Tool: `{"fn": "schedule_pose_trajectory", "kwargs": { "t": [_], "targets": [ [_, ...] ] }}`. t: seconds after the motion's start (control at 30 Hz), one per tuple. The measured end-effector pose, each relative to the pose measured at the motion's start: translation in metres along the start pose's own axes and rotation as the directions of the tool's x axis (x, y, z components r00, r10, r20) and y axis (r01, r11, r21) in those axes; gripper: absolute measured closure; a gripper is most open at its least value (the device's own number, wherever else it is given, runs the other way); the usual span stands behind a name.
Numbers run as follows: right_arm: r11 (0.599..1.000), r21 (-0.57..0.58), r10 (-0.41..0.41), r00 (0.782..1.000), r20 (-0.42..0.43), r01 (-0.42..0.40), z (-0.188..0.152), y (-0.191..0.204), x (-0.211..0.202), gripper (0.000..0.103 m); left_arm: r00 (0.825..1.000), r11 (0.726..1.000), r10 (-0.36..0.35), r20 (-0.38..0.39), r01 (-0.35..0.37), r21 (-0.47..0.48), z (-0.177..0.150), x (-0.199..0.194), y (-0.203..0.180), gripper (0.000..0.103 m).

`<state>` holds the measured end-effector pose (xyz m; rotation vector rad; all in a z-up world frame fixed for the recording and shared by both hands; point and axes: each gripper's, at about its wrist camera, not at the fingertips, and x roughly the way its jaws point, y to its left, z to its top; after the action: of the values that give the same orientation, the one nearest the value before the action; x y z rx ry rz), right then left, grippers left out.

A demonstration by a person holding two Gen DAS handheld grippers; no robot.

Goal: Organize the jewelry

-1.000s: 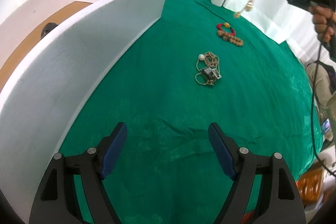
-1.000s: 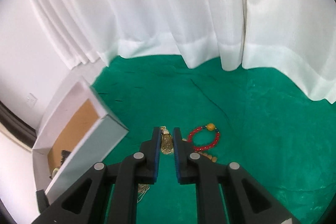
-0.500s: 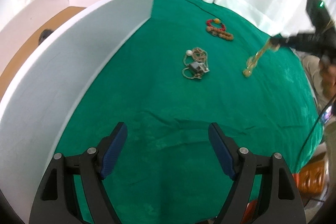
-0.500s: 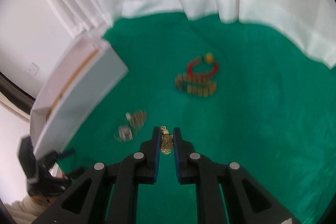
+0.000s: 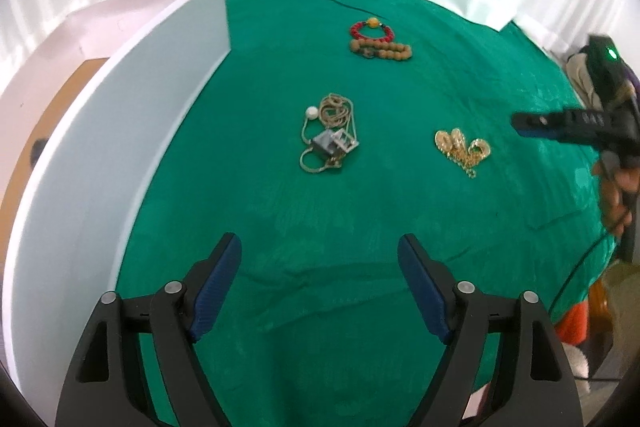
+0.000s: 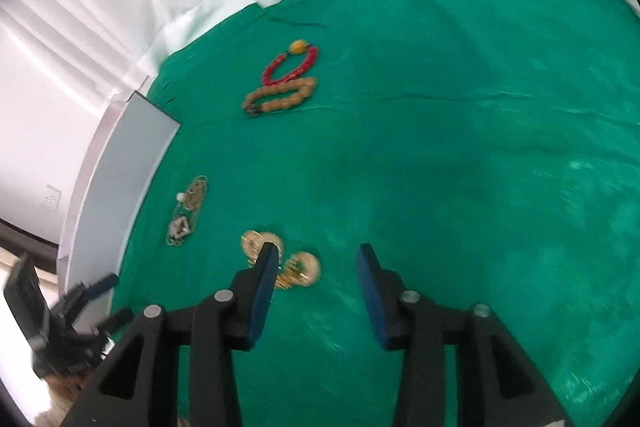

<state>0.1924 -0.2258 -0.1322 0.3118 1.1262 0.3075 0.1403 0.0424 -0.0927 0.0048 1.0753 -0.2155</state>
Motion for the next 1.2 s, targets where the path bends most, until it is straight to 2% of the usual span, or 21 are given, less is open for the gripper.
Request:
{"fn": "schedule_pose_trajectory", "kwargs": {
  "t": [0.23, 0.3, 0.43, 0.53, 0.57, 0.6, 0.63, 0.73, 0.8, 0.9, 0.97, 1.03, 1.13, 1.2],
  "targets": [
    [1.000, -0.002, -0.016, 0.997, 0.078, 0.017, -0.035, -0.006, -0.023, 0.062, 0.998, 0.998, -0.052, -0.022, 0.053, 0.025, 0.026, 0.028, -0.011, 0.019],
    [1.000, 0.005, -0.005, 0.996, 0.090, 0.005, -0.043, -0.006, -0.027, 0.062, 0.999, 0.999, -0.036, -0.023, 0.037, 0.040, 0.037, 0.041, -0.016, 0.019],
    [1.000, 0.004, 0.017, 0.996, 0.090, -0.017, -0.050, -0.002, -0.029, 0.062, 0.999, 0.995, 0.046, -0.024, -0.044, 0.088, 0.053, 0.072, -0.023, 0.020],
    [0.999, -0.039, -0.015, 0.996, 0.087, 0.018, -0.052, 0.003, -0.030, 0.062, 0.997, 0.991, 0.079, -0.025, -0.076, 0.111, 0.055, 0.087, -0.023, 0.026],
    [0.998, -0.052, -0.025, 0.996, 0.088, 0.030, -0.053, 0.004, -0.030, 0.062, 0.997, 0.991, 0.074, -0.005, -0.073, 0.112, 0.054, 0.086, -0.023, 0.035],
    [0.996, -0.074, -0.039, 0.995, 0.091, 0.046, -0.053, 0.008, -0.030, 0.061, 0.998, 0.991, 0.063, 0.010, -0.064, 0.120, 0.053, 0.084, -0.023, 0.049],
    [0.994, -0.092, -0.043, 0.995, 0.092, 0.052, -0.053, 0.011, -0.029, 0.061, 0.998, 0.990, 0.062, 0.018, -0.064, 0.128, 0.052, 0.082, -0.024, 0.056],
    [0.987, -0.160, -0.014, 0.997, 0.081, 0.027, -0.053, 0.025, -0.021, 0.055, 0.998, 0.991, 0.053, 0.025, -0.056, 0.120, 0.050, 0.076, -0.023, 0.059],
    [0.977, -0.213, 0.023, 0.998, 0.064, -0.009, -0.051, 0.037, -0.009, 0.054, 1.000, 0.995, 0.025, 0.015, -0.026, 0.096, 0.048, 0.072, -0.021, 0.060],
    [0.950, -0.313, 0.033, 0.998, 0.054, -0.014, -0.045, 0.056, 0.012, 0.054, 0.999, 0.998, -0.035, 0.018, 0.034, 0.050, 0.042, 0.060, -0.015, 0.060],
    [0.920, -0.392, 0.002, 0.998, 0.059, 0.022, -0.040, 0.066, 0.025, 0.054, 0.998, 0.998, -0.056, 0.022, 0.056, 0.025, 0.039, 0.052, -0.011, 0.060],
    [0.898, -0.429, -0.079, 0.994, 0.070, 0.101, -0.032, 0.068, 0.041, 0.054, 0.997, 0.997, -0.072, 0.028, 0.073, -0.001, 0.034, 0.045, -0.007, 0.060],
    [0.893, -0.438, -0.080, 0.994, 0.073, 0.104, -0.025, 0.069, 0.052, 0.054, 0.997, 0.997, -0.074, 0.035, 0.075, -0.022, 0.031, 0.042, -0.002, 0.060],
    [0.870, -0.477, -0.092, 0.992, 0.085, 0.122, -0.025, 0.077, 0.059, 0.054, 0.997, 0.997, -0.074, 0.035, 0.075, -0.028, 0.029, 0.042, -0.001, 0.060]
  ]
}}
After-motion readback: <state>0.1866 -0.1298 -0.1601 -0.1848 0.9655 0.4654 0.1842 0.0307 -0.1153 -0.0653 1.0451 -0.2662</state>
